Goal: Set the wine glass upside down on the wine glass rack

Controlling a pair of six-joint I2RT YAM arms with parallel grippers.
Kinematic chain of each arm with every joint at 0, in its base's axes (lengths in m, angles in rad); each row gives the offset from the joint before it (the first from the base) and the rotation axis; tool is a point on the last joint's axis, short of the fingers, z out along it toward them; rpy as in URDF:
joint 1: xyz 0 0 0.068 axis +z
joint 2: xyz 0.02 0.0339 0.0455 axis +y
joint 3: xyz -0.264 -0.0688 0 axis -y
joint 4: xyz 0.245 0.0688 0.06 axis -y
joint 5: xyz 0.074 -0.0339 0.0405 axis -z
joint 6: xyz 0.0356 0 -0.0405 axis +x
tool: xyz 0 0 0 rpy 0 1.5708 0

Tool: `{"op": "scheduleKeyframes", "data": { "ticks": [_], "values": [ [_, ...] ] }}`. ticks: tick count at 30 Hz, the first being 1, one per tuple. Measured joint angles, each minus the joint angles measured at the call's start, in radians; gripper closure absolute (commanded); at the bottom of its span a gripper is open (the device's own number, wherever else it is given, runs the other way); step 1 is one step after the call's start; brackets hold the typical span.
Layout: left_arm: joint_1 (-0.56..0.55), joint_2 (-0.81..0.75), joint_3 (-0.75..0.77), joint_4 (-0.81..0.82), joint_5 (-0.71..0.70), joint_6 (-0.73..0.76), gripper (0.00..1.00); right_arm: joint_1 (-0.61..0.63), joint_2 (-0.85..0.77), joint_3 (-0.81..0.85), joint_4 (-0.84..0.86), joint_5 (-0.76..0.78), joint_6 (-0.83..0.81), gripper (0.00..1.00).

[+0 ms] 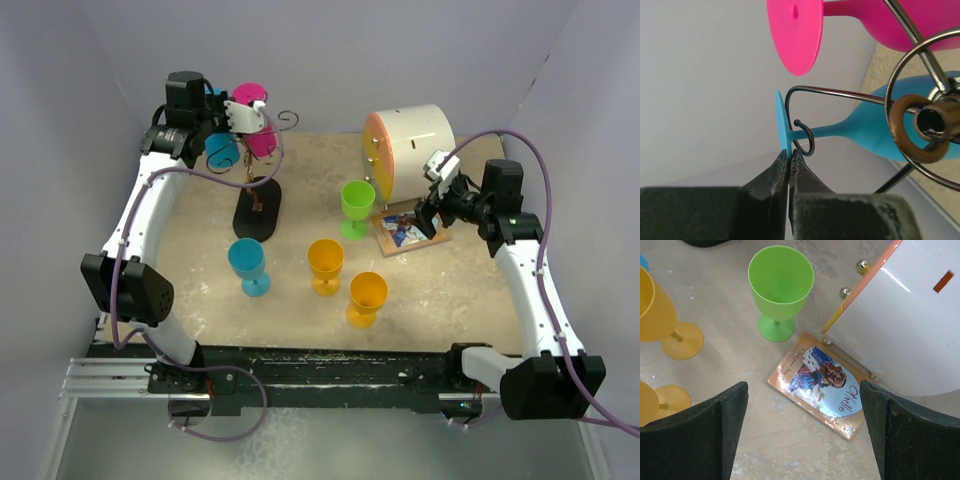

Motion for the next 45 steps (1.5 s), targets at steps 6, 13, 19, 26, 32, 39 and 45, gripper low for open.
{"op": "scheduleKeyframes", "data": {
  "ticks": [6, 13, 19, 26, 32, 39, 45],
  "values": [
    [0.0, -0.001, 0.0, -0.018, 0.012, -0.001, 0.95, 0.0, 0.0, 0.0, 0.0, 0.0, 0.0, 0.05],
    [0.0, -0.012, -0.003, -0.031, 0.017, -0.005, 0.91, -0.001, 0.0, 0.0, 0.0, 0.001, -0.002, 0.05],
    [0.0, -0.014, -0.007, -0.039, 0.019, -0.007, 0.88, -0.001, 0.0, 0.0, 0.0, 0.001, -0.002, 0.05],
    [0.0, -0.014, -0.009, -0.054, 0.022, -0.007, 0.84, -0.007, 0.0, 0.0, 0.0, 0.001, -0.002, 0.05],
    [0.0, -0.021, -0.016, -0.064, 0.027, -0.008, 0.76, -0.008, 0.0, -0.002, 0.001, 0.0, -0.002, 0.05],
    [0.0, -0.053, -0.045, -0.064, 0.035, -0.008, 0.61, -0.008, 0.0, -0.003, 0.001, 0.0, -0.002, 0.05],
    [0.0, -0.088, -0.07, -0.036, 0.04, -0.01, 0.49, -0.008, 0.0, -0.004, 0.002, 0.0, -0.002, 0.05]
  ]
}}
